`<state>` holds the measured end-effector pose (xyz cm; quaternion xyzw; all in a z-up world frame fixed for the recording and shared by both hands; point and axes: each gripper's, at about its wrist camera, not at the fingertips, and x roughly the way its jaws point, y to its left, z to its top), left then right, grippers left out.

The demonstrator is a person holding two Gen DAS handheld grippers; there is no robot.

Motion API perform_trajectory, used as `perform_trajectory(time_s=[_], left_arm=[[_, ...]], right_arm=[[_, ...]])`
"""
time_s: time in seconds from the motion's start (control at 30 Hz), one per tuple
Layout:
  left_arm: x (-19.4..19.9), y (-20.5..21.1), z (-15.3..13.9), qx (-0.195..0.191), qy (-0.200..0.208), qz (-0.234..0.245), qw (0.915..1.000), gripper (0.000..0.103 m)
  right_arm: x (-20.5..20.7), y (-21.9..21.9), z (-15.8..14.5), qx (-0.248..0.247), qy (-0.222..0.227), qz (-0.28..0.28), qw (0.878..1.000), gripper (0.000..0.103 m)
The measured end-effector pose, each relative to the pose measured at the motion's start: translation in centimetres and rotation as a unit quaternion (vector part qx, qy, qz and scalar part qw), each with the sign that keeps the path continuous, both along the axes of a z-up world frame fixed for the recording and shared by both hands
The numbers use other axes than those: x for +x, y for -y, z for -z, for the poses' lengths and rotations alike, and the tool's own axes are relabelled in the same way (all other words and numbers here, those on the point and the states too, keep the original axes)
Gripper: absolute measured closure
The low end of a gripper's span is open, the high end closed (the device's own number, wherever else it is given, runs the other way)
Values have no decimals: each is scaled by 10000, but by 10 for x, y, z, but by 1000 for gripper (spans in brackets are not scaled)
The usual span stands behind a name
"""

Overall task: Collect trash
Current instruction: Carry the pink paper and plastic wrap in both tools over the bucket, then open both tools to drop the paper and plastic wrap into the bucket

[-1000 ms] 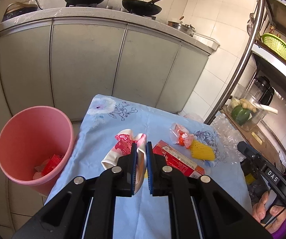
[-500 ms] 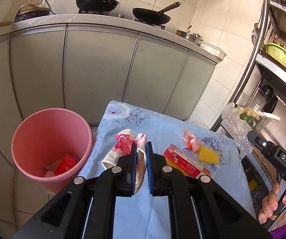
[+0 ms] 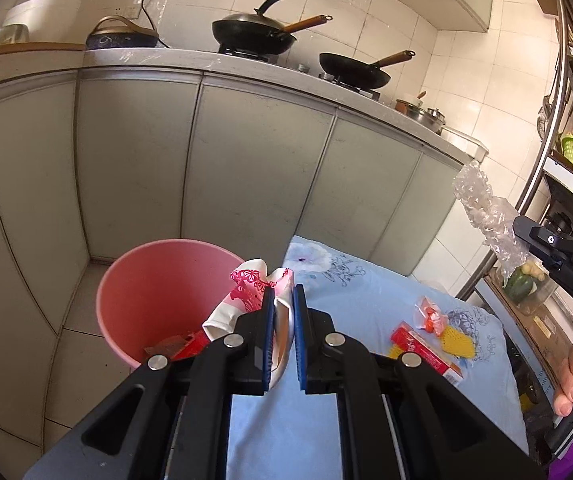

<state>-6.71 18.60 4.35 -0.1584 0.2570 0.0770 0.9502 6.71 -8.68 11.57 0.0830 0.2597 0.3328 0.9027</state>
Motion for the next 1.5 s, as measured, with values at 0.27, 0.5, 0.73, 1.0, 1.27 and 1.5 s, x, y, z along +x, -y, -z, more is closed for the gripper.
perform_trajectory(time_s=[0.27, 0.5, 0.73, 1.0, 1.27, 1.5], left_arm=[[-3, -52, 15, -56, -112, -496, 9987, 95], [7, -77, 47, -192, -458, -638, 9967, 95], [16, -87, 75, -301, -776, -666, 9943, 95], [24, -87, 91, -424, -977, -614, 9924, 95], [26, -85, 93, -495, -1012, -606, 9918, 94], [23, -87, 88, -517, -931, -668, 9921, 93]], right_arm=[[18, -83, 17, -370, -210, -683, 9968, 80], [32, -143, 70, -833, -647, -1063, 9887, 80], [32, -185, 122, -1291, -1046, -1355, 9767, 80], [36, -201, 145, -1519, -1279, -1461, 9691, 80], [31, -208, 148, -1586, -1227, -1614, 9663, 77], [30, -210, 148, -1604, -1203, -1624, 9661, 74]])
